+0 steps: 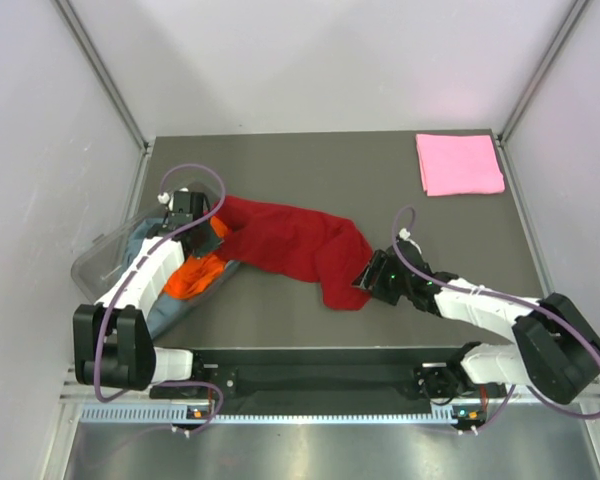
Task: Fold and stack the t-shirts
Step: Flatten the tshirt out
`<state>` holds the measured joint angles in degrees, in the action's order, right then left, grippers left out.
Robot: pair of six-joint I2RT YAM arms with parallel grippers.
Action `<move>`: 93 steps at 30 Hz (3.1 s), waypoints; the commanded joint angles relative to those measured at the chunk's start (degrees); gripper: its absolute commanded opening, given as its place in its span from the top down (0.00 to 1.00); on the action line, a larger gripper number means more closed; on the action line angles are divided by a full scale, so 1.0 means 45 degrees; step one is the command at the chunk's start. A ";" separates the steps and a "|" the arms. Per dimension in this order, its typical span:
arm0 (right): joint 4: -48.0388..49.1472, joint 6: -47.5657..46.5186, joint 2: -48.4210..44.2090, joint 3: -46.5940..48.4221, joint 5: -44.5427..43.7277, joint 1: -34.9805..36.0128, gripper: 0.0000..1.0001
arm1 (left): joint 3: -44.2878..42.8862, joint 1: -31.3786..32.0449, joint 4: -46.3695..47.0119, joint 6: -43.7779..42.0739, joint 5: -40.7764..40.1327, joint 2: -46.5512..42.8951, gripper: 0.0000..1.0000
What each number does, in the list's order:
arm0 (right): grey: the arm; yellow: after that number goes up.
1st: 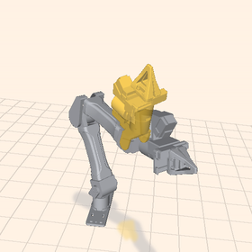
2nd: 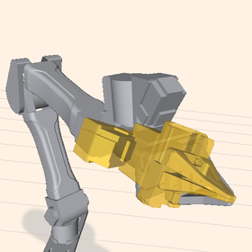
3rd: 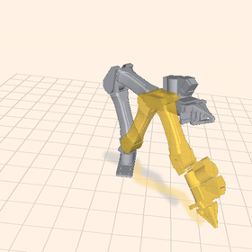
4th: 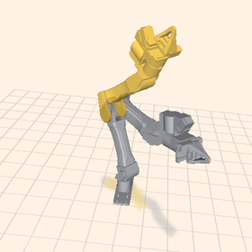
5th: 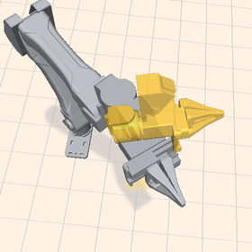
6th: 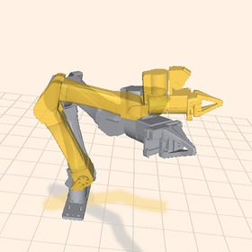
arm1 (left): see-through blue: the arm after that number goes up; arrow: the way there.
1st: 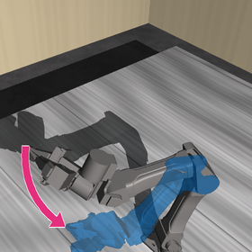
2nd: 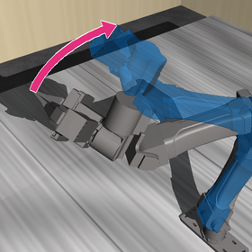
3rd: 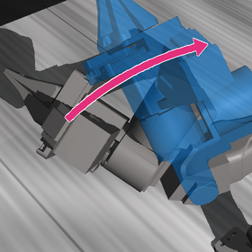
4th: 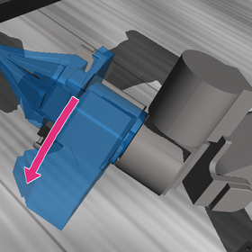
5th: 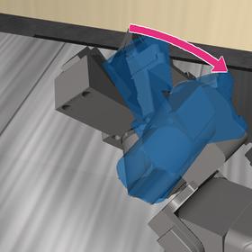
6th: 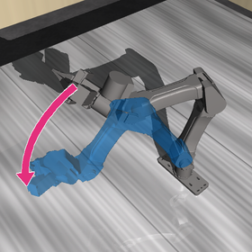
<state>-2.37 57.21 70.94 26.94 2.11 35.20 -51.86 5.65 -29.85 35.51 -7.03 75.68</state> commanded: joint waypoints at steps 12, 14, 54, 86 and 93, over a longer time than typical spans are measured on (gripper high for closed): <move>-0.1225 -0.1168 0.0138 0.1744 -0.2204 0.0147 1.00 | -0.3685 -0.0084 0.0324 -0.0547 0.1541 -0.0860 1.00; -0.2647 -0.1850 -0.0858 0.2994 -0.3215 0.0049 1.00 | -0.5030 -0.0084 0.0207 -0.0488 0.2165 -0.0783 1.00; -1.0941 -0.5211 -0.4475 0.8651 -0.9339 -0.2758 1.00 | -0.4219 0.2297 0.3757 0.2129 0.5468 0.0088 1.00; -0.7324 -0.6758 0.4511 1.0458 -0.2639 -1.1280 0.69 | -1.4184 0.4094 -0.2408 -0.3533 0.1682 0.9442 0.54; -0.7208 -0.6154 0.2793 0.9173 -0.1312 -1.0050 0.61 | -0.8639 0.5149 -0.2782 -0.2481 0.0039 0.5140 0.62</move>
<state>-35.53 27.64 88.60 70.30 -7.31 -12.64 -96.92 28.34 -39.68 23.16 -2.39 107.90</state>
